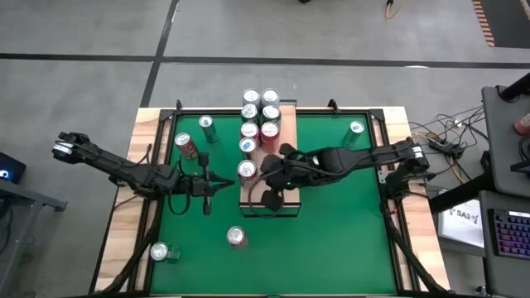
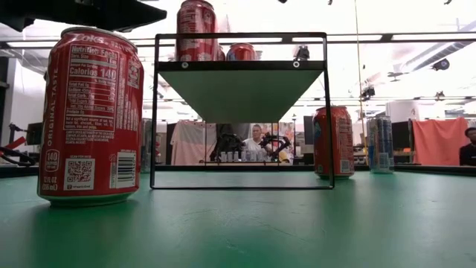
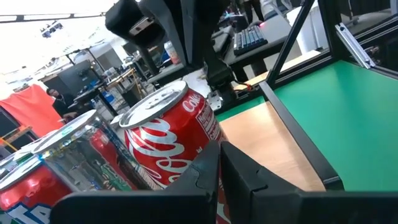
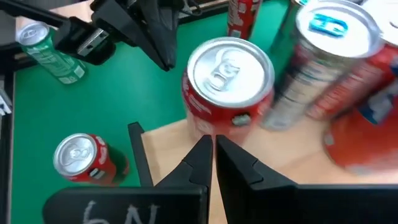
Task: Place canned beverage on shelf
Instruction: Put the red can on the shelf, then put the orange can on the shelf
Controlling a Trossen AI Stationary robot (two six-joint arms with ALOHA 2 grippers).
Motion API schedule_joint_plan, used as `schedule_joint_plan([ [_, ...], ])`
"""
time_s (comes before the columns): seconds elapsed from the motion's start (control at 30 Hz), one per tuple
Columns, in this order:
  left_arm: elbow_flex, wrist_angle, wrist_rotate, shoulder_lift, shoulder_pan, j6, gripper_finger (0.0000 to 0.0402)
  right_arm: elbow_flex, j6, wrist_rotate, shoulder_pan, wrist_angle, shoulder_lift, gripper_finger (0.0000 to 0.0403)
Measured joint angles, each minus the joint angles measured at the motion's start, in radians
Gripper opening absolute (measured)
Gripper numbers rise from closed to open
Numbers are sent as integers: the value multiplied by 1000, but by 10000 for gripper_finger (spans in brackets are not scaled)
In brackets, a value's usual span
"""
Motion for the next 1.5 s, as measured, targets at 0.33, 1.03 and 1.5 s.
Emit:
schedule_joint_plan([
  [0.33, 67, -100, 1, -8, -11, -19, 0, 0, 193, 6, -3, -204, -73, 12],
  [1.03, 49, -57, -15, 107, 37, 30, 0, 0, 328, 10, 0, -306, -79, 12],
  [1.5, 139, -195, -18, 11, -23, 16, 0, 0, 634, -38, -36, -640, -83, 12],
])
